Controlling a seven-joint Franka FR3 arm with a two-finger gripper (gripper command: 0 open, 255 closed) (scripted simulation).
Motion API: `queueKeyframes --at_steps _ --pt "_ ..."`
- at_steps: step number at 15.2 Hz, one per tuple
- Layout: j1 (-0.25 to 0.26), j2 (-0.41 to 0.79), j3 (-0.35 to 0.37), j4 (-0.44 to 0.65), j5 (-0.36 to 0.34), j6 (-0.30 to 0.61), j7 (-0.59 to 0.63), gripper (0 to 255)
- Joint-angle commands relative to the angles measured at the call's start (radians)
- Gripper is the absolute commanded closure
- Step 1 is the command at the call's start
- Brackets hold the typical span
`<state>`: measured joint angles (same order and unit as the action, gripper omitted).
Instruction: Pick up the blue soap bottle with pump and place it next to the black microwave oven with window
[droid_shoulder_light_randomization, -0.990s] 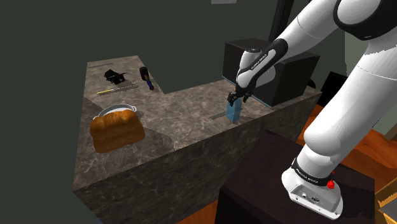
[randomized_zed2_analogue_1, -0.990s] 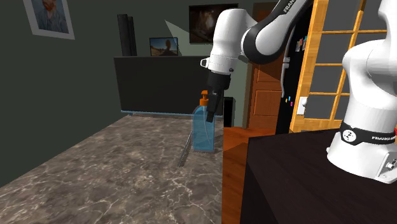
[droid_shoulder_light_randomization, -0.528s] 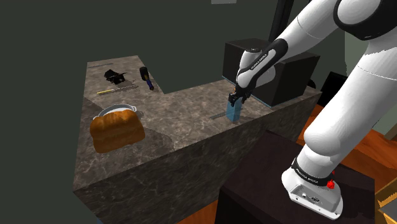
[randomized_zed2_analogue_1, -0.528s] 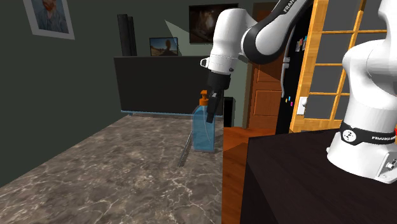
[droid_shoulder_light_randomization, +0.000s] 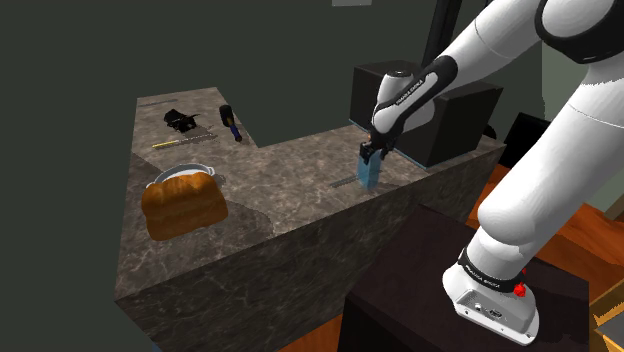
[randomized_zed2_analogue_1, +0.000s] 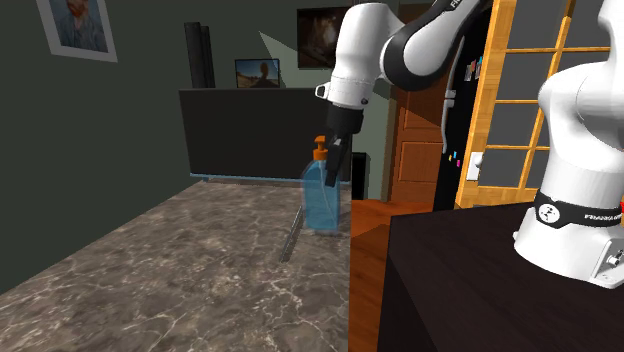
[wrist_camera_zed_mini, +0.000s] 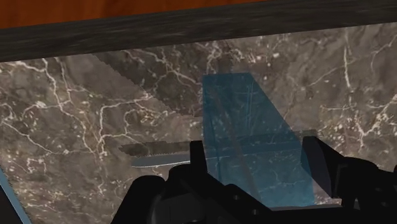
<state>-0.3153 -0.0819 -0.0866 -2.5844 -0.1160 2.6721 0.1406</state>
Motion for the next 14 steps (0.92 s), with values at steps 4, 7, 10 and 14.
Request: queueKeyframes --at_steps 4,7,10,14 --pt "0.001 -0.057 0.000 0.021 0.005 -0.078 -0.009 255" --pt "0.002 -0.090 0.001 0.034 0.008 -0.124 -0.012 255" --pt "0.003 -0.120 0.002 0.050 0.010 -0.170 -0.015 255" --pt "0.004 -0.156 0.003 0.074 0.013 -0.231 -0.018 255"
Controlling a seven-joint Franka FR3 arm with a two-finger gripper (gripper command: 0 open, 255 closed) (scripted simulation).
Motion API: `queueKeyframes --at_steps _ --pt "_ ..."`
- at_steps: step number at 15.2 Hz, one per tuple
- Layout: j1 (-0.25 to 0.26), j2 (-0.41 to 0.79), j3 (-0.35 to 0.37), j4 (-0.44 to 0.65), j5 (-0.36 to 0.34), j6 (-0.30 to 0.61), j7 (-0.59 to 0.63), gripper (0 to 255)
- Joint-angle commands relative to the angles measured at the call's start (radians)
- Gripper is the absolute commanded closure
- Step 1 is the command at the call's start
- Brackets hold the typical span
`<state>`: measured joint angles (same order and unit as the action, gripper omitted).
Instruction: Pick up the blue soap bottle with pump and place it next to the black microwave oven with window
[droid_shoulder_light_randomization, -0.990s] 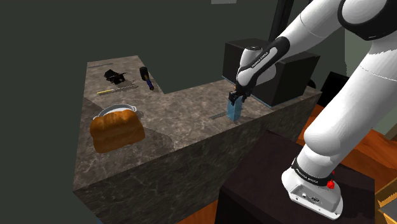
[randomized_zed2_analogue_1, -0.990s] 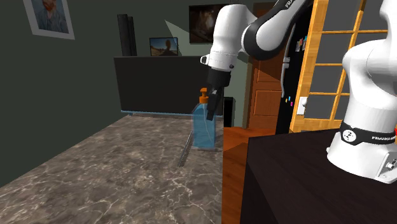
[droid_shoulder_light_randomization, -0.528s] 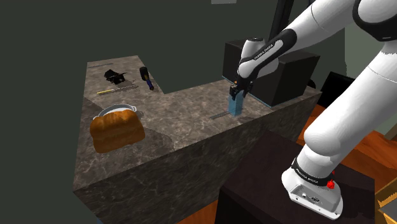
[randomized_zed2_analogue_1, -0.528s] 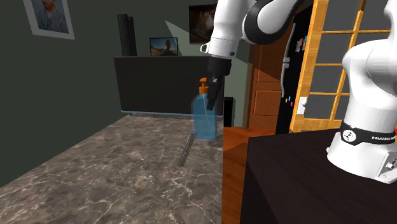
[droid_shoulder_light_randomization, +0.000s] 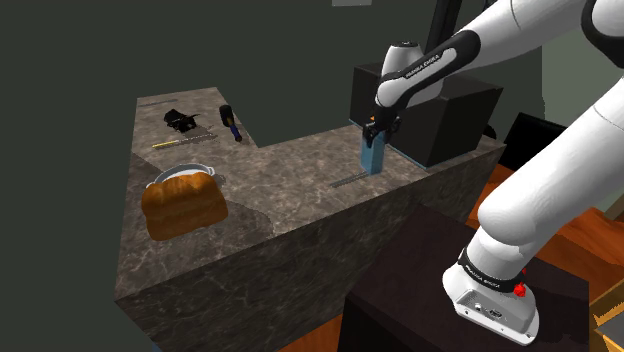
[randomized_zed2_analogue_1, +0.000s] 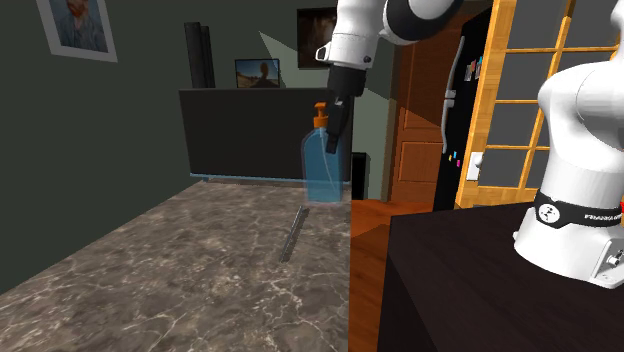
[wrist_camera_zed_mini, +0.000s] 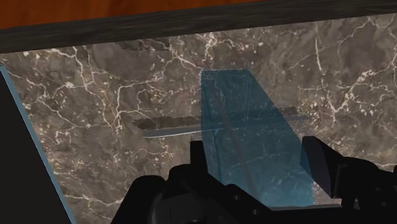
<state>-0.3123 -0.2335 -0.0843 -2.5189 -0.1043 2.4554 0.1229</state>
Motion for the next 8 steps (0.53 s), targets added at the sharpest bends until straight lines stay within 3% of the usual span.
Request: queueKeyframes --at_steps 1,8 --pt "0.001 -0.013 0.001 0.016 0.002 -0.029 -0.001 255" --pt "0.003 -0.065 0.003 0.068 0.007 -0.133 -0.007 255"
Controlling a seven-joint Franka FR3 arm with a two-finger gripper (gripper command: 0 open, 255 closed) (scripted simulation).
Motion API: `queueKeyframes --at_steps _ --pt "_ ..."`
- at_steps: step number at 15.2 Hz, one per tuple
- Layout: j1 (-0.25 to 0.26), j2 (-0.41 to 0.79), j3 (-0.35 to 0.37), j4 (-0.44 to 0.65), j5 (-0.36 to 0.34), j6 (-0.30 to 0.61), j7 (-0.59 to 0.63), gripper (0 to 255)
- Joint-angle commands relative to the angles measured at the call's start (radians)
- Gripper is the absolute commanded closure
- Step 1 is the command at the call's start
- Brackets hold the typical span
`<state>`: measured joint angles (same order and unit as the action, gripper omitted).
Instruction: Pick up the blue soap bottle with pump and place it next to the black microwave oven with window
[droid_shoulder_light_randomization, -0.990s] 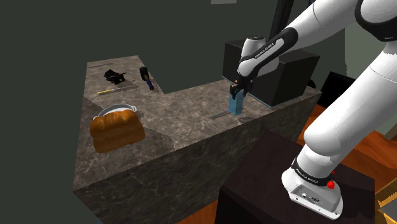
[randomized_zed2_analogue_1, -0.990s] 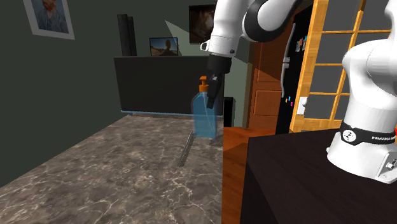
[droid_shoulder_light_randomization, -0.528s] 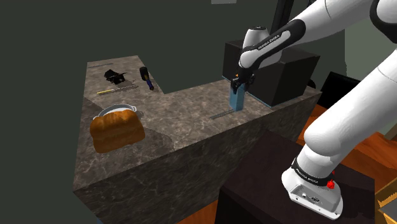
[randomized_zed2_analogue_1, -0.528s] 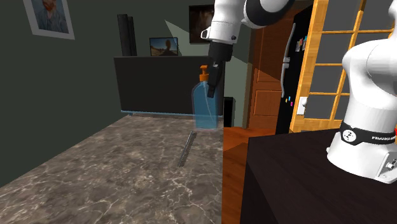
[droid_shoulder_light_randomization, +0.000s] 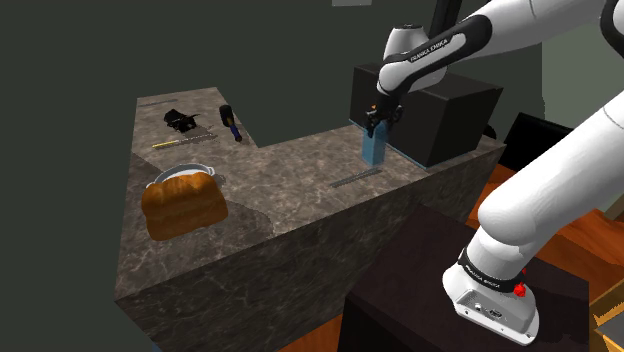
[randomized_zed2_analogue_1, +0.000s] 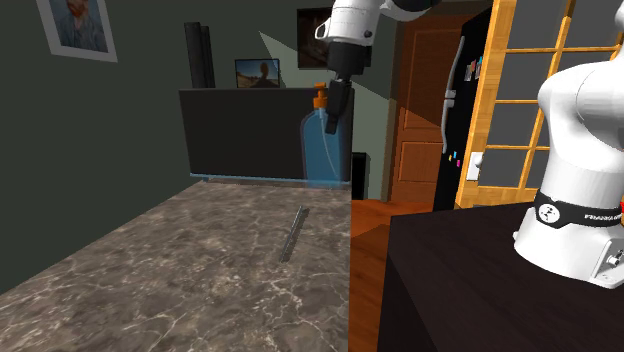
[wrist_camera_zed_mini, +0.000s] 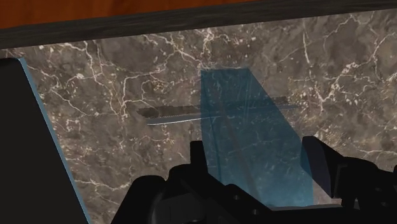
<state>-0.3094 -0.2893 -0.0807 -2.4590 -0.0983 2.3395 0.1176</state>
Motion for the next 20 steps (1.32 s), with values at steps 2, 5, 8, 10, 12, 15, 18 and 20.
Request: queueKeyframes --at_steps 2,5,8,10,12,15,18,20 --pt "0.000 -0.021 0.000 0.025 0.002 -0.046 -0.004 255" --pt "0.001 -0.038 0.002 0.052 0.004 -0.090 -0.006 255" --pt "0.002 -0.052 0.003 0.081 0.006 -0.132 -0.008 255" --pt "0.002 -0.060 0.004 0.101 0.007 -0.161 -0.010 255" --pt "0.003 -0.067 0.004 0.122 0.008 -0.189 -0.011 255" --pt "0.003 -0.076 0.005 0.154 0.009 -0.231 -0.013 255" --pt "0.004 -0.083 0.006 0.189 0.011 -0.272 -0.016 255" --pt "0.004 -0.087 0.007 0.213 0.012 -0.299 -0.017 255"
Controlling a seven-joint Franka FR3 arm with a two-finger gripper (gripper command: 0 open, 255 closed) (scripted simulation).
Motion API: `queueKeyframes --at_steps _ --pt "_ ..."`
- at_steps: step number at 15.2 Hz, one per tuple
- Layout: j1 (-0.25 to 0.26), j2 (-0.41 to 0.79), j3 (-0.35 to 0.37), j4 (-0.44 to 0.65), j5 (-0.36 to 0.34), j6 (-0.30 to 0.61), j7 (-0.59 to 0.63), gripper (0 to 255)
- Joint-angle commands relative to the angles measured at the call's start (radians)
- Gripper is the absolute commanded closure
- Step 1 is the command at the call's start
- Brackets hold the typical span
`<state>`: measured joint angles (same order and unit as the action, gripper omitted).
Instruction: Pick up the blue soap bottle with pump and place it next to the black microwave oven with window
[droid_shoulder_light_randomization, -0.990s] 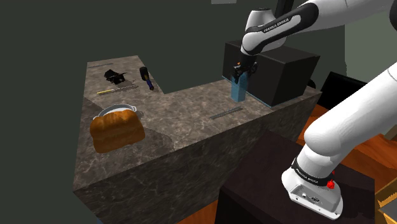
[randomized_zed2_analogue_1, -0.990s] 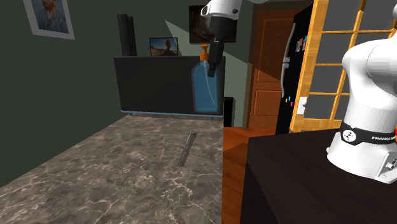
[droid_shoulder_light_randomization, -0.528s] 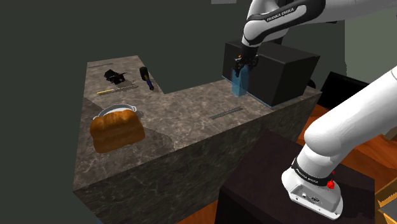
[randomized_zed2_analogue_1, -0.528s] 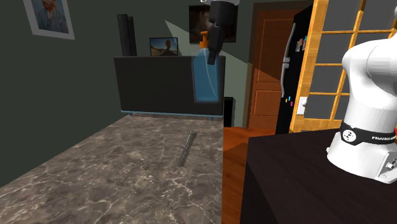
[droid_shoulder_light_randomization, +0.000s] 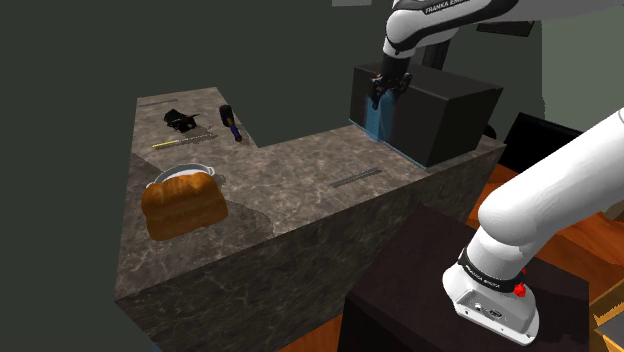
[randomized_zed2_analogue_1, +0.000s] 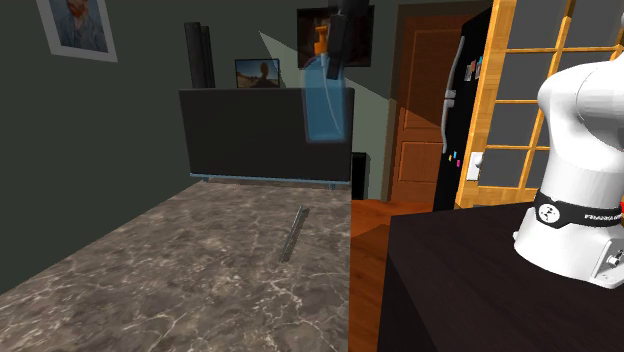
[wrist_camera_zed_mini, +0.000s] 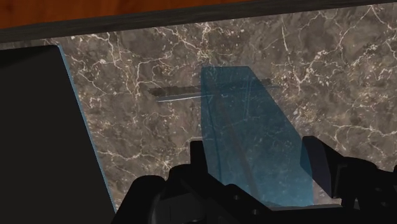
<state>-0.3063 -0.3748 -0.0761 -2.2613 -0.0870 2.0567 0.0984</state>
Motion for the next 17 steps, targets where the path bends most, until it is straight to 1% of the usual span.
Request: queueKeyframes --at_steps 1,17 --pt "0.002 -0.003 0.003 0.027 0.001 -0.030 0.001 255" --pt "0.004 0.006 0.008 0.250 0.009 -0.244 -0.010 255"
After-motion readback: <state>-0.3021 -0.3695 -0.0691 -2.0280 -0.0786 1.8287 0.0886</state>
